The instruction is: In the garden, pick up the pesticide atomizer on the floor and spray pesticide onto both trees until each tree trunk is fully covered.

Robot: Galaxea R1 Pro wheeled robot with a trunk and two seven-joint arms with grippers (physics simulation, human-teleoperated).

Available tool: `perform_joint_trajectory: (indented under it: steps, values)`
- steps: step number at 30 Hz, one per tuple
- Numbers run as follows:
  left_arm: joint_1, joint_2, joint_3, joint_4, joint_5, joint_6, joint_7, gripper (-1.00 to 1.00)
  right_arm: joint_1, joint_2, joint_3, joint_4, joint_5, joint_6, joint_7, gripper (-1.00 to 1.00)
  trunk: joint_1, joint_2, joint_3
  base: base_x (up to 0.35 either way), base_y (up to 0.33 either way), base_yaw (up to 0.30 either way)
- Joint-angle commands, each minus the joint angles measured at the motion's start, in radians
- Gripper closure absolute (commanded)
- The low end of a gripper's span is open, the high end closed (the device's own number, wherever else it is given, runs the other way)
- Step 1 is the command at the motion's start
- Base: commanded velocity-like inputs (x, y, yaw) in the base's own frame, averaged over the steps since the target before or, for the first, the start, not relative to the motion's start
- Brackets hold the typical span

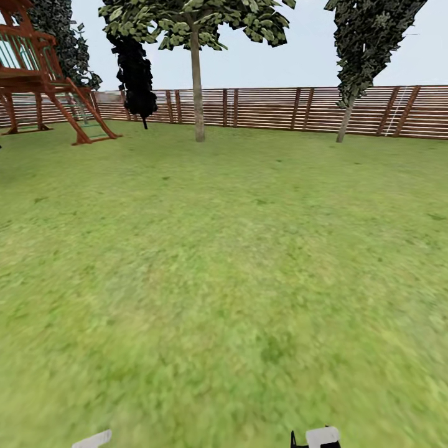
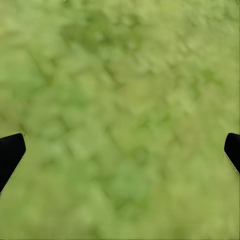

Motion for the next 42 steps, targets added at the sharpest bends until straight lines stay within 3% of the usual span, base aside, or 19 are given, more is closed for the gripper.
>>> perform_joint_trajectory:
  steps: [1, 42]
  values:
    - [-0.001, 0.000, -0.004, 0.001, 0.008, -0.004, 0.000, 1.00, -0.001, 0.000, -0.007, 0.001, 0.011, -0.002, -0.005, -1.00, 0.000, 0.000, -0.001, 0.342, 0.000, 0.000]
    - [-0.001, 0.001, -0.004, 0.001, 0.008, -0.004, 0.000, 1.00, -0.001, 0.000, -0.007, 0.001, 0.011, -0.002, -0.005, -1.00, 0.000, 0.000, -0.001, 0.342, 0.000, 0.000]
